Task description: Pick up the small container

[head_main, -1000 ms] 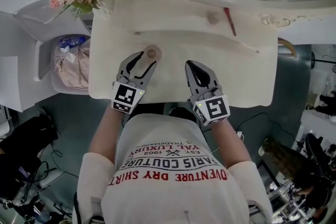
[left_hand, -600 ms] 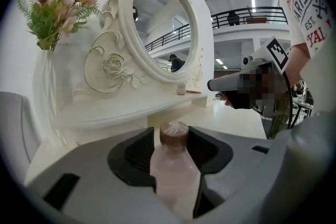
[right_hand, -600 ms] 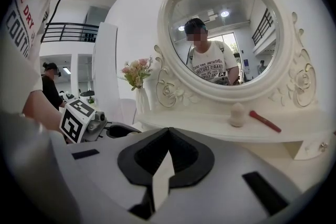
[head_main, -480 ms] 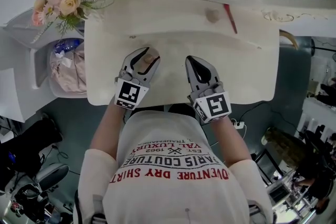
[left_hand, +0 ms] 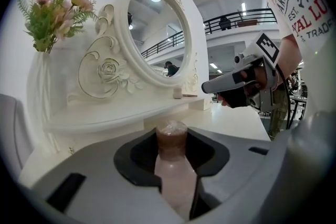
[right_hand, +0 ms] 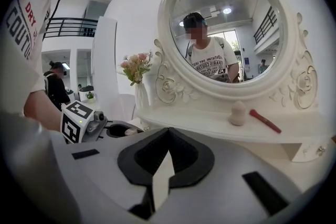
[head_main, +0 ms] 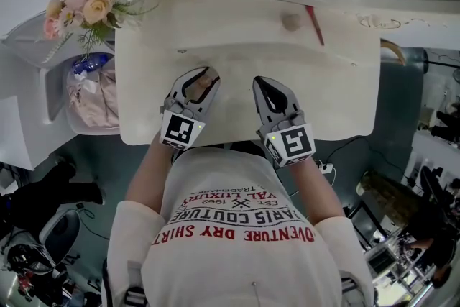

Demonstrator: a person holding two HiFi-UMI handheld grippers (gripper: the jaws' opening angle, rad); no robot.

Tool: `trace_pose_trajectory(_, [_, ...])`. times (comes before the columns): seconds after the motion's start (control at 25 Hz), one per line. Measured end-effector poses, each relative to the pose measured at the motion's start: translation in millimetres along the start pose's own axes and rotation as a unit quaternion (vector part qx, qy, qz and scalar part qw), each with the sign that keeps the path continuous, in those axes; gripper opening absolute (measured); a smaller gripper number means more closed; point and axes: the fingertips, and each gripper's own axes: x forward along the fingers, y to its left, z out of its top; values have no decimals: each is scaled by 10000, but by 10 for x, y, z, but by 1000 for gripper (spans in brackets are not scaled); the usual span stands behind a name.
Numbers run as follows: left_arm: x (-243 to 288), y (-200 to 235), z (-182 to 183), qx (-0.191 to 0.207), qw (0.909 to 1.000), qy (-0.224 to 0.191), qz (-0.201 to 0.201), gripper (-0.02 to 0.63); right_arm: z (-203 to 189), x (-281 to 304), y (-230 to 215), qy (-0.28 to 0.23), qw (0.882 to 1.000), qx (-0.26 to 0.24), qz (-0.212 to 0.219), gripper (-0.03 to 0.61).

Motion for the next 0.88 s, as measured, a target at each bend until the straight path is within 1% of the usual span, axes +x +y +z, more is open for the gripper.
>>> trace_pose_trajectory(0.24, [-19, -23, 7, -40, 9998, 161, -143, 133, 85, 37, 79, -78, 9999, -113, 86, -2])
trace_pose_trajectory(0.52, [-123, -167, 337, 341, 9990, 65, -282, 133, 242, -36, 117, -218, 9995, -208, 54, -2])
trace_pose_trajectory(0.72, [-235, -184, 631, 401, 9991, -19, -156, 133, 401, -141, 135, -382, 9989, -286, 2, -2])
trace_pose_trajectory(0.88, [-334, -57, 893, 296, 9995, -84, 107, 133, 623, -199, 132, -618, 9971, -432, -32, -2])
